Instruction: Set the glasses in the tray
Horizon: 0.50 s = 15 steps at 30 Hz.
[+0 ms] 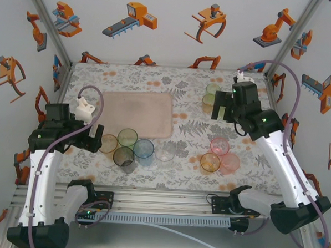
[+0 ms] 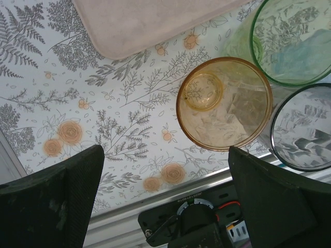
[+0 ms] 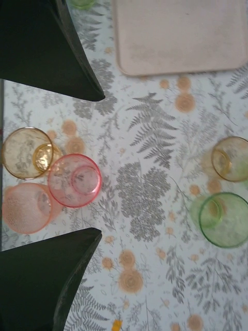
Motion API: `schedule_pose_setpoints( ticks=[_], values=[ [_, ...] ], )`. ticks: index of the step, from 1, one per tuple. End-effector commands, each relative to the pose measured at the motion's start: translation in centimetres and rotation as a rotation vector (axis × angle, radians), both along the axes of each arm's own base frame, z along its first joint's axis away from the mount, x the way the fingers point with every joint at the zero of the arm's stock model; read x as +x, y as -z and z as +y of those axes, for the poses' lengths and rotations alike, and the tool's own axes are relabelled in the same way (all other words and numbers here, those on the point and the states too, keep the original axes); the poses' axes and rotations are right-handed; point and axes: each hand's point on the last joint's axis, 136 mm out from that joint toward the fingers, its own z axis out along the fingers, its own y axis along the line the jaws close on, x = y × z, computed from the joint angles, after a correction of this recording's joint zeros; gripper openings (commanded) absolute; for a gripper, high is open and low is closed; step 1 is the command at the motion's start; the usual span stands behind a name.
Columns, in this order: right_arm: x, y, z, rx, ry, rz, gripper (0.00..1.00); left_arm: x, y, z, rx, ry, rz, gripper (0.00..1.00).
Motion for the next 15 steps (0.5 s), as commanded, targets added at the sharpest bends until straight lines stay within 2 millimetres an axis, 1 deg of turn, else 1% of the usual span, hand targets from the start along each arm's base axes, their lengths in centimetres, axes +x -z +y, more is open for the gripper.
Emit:
schedule_pose_setpoints(
  ticks=[1, 2, 5, 10, 15],
  values=[
    [-2.0, 0.2, 1.5, 0.064, -0.067, 0.017, 0.99, 0.6, 0.5, -0.8, -0.002, 0.083, -0.012, 0.98],
    [-2.2, 0.0, 1.9, 0.084, -0.08, 0.004, 0.99, 0.9, 0.8, -0.9, -0.003, 0.095, -0.008, 0.99],
    [-2.8, 0.0, 3.1, 0.104, -0.116, -0.004, 0.97, 2.0, 1.5, -1.4, -0.027, 0.127, 0.006, 0.93],
    [-3.6, 1.5, 5.2, 0.046, -0.175, 0.057, 0.93, 3.2, 2.7, -2.1, -0.063, 0.16, 0.037, 0.88],
    [-4.0, 2.1, 6.7, 0.039, -0.187, 0.061, 0.9, 3.2, 3.8, -2.3, -0.05, 0.199, 0.039, 0.77]
  ],
)
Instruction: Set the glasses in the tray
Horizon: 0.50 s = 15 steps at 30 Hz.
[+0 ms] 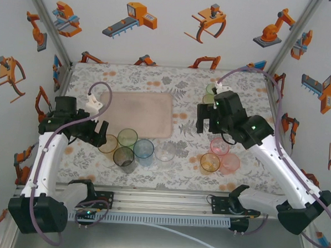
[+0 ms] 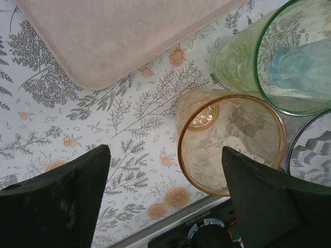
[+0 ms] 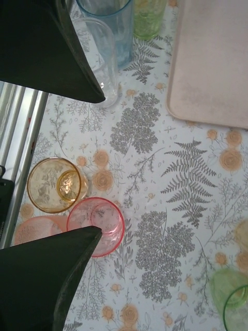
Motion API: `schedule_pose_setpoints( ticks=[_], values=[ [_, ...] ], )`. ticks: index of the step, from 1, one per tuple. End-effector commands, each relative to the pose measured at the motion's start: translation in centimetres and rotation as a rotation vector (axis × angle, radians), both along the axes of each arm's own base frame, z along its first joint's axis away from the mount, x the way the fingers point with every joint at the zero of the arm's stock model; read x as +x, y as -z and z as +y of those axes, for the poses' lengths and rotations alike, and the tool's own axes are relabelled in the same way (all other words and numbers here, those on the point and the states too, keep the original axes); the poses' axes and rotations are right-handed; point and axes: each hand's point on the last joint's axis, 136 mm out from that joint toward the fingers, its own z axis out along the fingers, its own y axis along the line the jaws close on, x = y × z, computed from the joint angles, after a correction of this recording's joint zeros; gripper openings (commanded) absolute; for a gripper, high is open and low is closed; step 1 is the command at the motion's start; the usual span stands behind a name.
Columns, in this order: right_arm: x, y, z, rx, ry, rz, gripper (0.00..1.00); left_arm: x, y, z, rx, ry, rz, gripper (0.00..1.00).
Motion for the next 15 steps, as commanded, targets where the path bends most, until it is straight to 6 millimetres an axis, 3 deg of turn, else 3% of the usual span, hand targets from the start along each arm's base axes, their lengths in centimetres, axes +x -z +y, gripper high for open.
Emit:
schedule_pose_setpoints(
  ticks=[1, 8, 15],
  values=[
    [-0.2, 0.0, 0.2, 0.01, 0.026, -0.008, 0.89, -0.1, 0.2, -0.6, -0.006, 0.067, -0.035, 0.75],
    [-0.3, -0.4, 2.0, 0.075, 0.001, -0.043, 0.85, -0.7, 1.4, -0.9, 0.002, 0.116, -0.021, 0.61],
    [-0.6, -0.1, 2.0, 0.107, 0.016, -0.051, 0.85, -0.7, 2.3, -1.3, -0.009, 0.136, 0.015, 0.52]
  ],
)
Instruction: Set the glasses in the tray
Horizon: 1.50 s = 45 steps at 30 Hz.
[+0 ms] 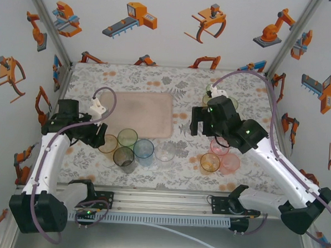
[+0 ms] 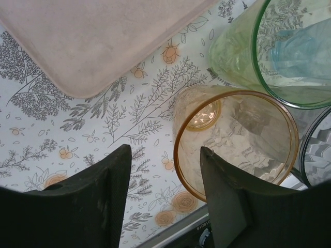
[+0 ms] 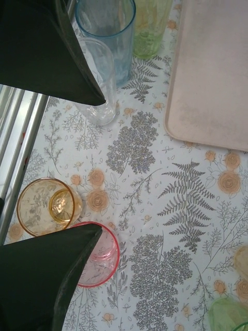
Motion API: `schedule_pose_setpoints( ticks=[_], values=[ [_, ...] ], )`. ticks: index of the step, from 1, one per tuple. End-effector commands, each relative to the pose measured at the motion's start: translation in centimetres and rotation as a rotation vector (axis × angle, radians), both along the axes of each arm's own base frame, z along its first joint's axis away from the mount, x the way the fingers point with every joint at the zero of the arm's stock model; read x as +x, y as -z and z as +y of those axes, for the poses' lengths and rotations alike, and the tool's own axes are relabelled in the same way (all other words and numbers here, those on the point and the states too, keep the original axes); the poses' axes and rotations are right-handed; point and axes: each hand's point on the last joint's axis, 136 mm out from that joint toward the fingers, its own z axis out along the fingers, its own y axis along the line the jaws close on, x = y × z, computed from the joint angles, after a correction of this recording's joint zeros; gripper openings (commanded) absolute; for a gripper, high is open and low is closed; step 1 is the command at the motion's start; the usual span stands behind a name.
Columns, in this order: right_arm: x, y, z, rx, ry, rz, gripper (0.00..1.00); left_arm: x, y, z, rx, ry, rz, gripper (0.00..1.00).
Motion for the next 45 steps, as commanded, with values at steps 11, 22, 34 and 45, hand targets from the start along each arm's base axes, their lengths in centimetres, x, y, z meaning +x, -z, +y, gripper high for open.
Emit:
schedule_pose_setpoints(
  ticks=[11, 22, 34, 45],
  values=[
    [-0.3, -0.2, -0.8, 0.024, 0.056, -0.019, 0.84, -0.3, 1.2, -1.1, -0.007, 0.084, 0.033, 0.39],
    [-0.2, -0.1, -0.8, 0.02, 0.054, -0.022, 0.84, 0.0, 1.2, -1.2, -0.003, 0.079, 0.034, 0.24],
    [-0.2, 0.1, -0.6, 0.02, 0.047, -0.022, 0.84, -0.4, 0.7, -0.6, 0.031, 0.054, 0.012, 0.03],
    [-0.2, 0.7, -0.5, 0.02, 0.043, -0.011, 0.84, -0.7, -1.0, 0.6, 0.091, 0.037, 0.01, 0.0]
  ],
)
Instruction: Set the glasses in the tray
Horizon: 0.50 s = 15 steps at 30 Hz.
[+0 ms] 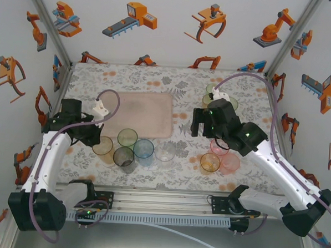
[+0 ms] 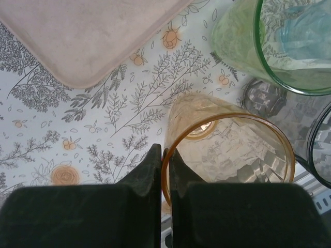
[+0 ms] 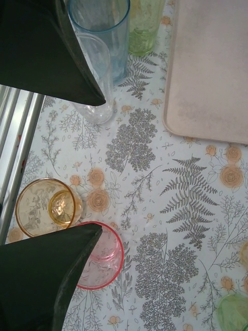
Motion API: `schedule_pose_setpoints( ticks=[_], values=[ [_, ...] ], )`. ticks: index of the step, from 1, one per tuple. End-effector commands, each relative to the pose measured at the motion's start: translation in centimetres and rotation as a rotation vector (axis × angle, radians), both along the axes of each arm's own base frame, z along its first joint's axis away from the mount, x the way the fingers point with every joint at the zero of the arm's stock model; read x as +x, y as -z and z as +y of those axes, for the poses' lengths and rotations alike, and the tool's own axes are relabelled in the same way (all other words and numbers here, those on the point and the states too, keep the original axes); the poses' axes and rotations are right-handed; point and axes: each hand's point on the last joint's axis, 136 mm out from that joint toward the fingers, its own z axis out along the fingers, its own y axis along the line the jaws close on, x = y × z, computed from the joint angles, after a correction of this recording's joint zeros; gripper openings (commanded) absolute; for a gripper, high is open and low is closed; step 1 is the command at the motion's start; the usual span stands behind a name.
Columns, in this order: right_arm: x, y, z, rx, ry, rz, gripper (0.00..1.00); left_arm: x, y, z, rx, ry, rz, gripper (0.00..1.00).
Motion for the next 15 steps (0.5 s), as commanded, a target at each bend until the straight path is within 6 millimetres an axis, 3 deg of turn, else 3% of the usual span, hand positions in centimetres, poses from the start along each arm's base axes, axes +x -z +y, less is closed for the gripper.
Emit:
schedule_pose_setpoints(
  ticks=[1, 8, 15],
  values=[
    [-0.1, -0.1, 0.1, 0.013, 0.0, -0.011, 0.84, 0.1, -1.7, 0.6, 0.025, 0.003, -0.033, 0.0],
    [-0.1, 0.2, 0.1, 0.011, -0.001, -0.004, 0.84, 2.3, -3.9, 2.4, 0.018, -0.084, -0.101, 0.0],
    [-0.1, 0.4, 0.3, 0.013, -0.005, -0.003, 0.84, 6.3, -6.7, 4.4, -0.024, -0.196, -0.165, 0.0]
  ],
)
